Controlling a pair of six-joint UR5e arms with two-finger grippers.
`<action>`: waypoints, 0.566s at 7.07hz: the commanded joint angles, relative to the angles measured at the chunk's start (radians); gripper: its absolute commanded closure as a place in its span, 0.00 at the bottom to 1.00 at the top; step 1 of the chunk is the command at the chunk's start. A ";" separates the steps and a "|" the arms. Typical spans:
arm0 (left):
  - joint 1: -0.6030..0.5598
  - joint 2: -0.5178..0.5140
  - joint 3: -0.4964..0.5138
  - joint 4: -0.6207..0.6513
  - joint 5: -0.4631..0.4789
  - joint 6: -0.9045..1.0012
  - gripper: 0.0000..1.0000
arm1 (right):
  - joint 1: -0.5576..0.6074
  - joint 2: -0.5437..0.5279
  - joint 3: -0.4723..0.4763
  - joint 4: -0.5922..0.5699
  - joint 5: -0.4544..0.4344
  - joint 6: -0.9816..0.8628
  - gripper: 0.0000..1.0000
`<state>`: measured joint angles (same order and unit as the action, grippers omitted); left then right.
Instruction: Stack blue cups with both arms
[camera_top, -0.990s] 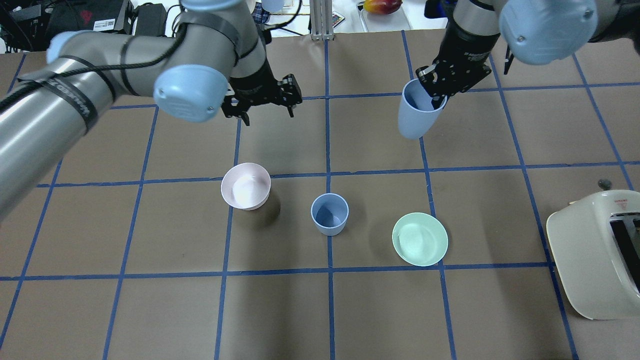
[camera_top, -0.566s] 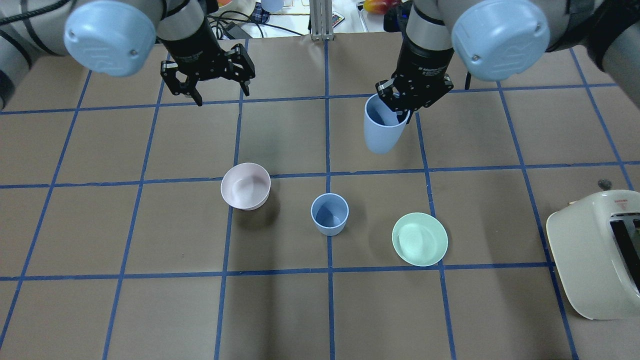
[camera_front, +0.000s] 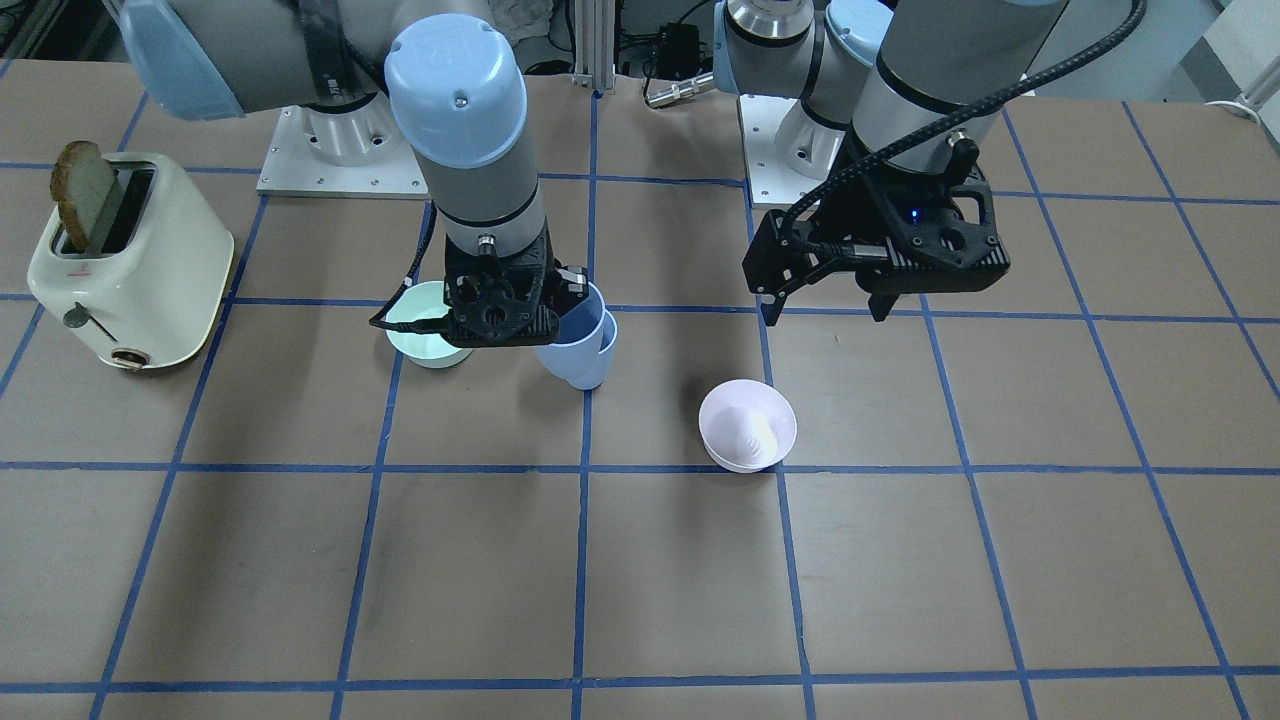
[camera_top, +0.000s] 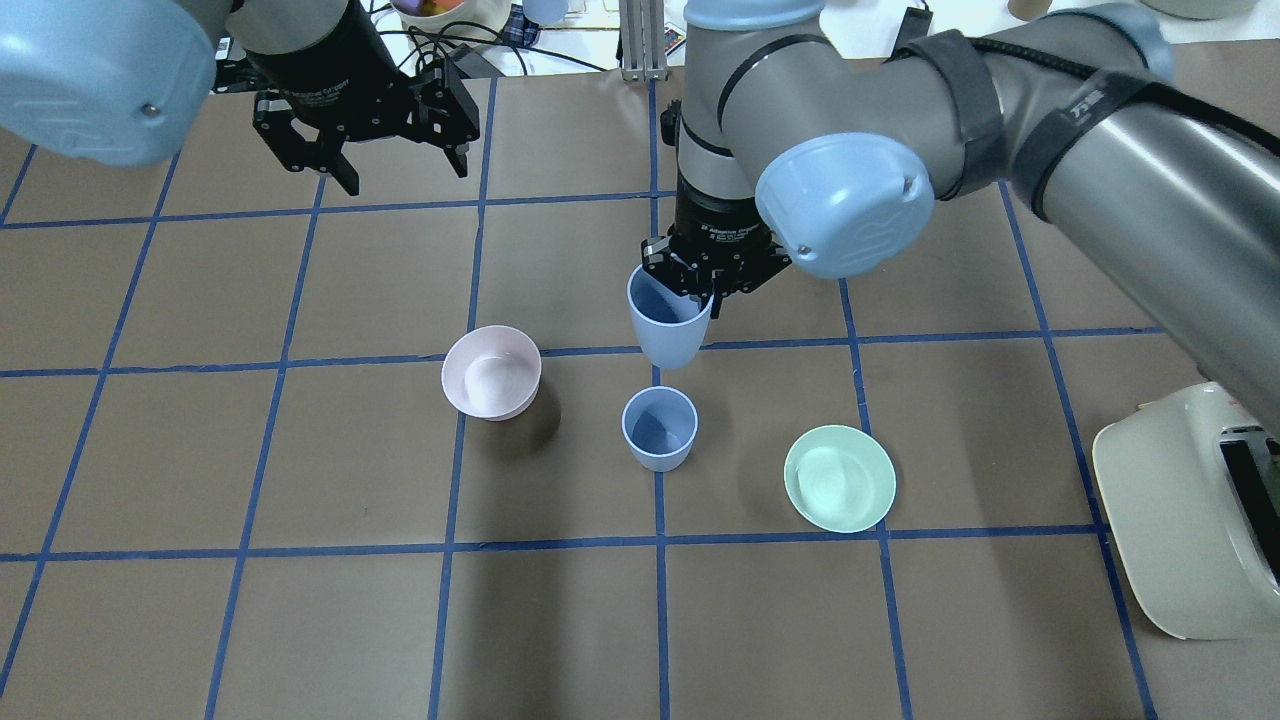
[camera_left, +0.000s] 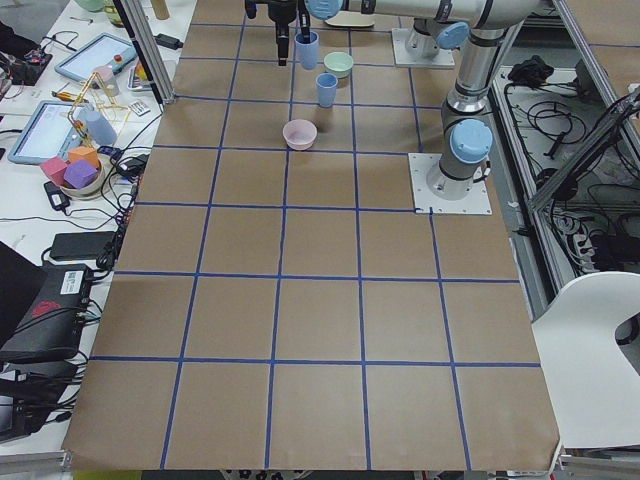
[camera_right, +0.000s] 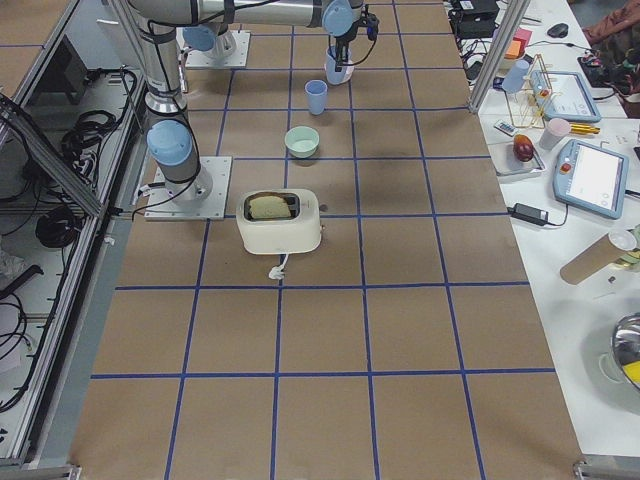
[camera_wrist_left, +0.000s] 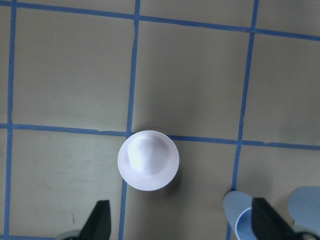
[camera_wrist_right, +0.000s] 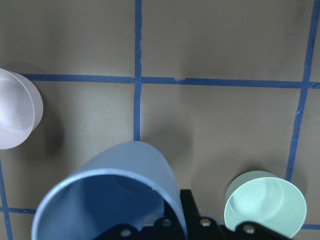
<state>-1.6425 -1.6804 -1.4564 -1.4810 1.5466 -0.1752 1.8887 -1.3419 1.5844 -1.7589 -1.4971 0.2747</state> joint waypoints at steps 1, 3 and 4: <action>0.000 0.013 -0.024 0.019 0.044 0.005 0.00 | 0.015 -0.008 0.066 -0.056 -0.015 0.012 1.00; 0.000 0.018 -0.028 0.019 0.043 0.005 0.00 | 0.021 -0.011 0.065 -0.054 0.006 0.012 1.00; -0.002 0.018 -0.028 0.019 0.043 0.005 0.00 | 0.024 -0.016 0.065 -0.051 0.039 0.014 1.00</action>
<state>-1.6433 -1.6640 -1.4836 -1.4622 1.5883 -0.1704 1.9086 -1.3529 1.6488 -1.8119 -1.4864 0.2874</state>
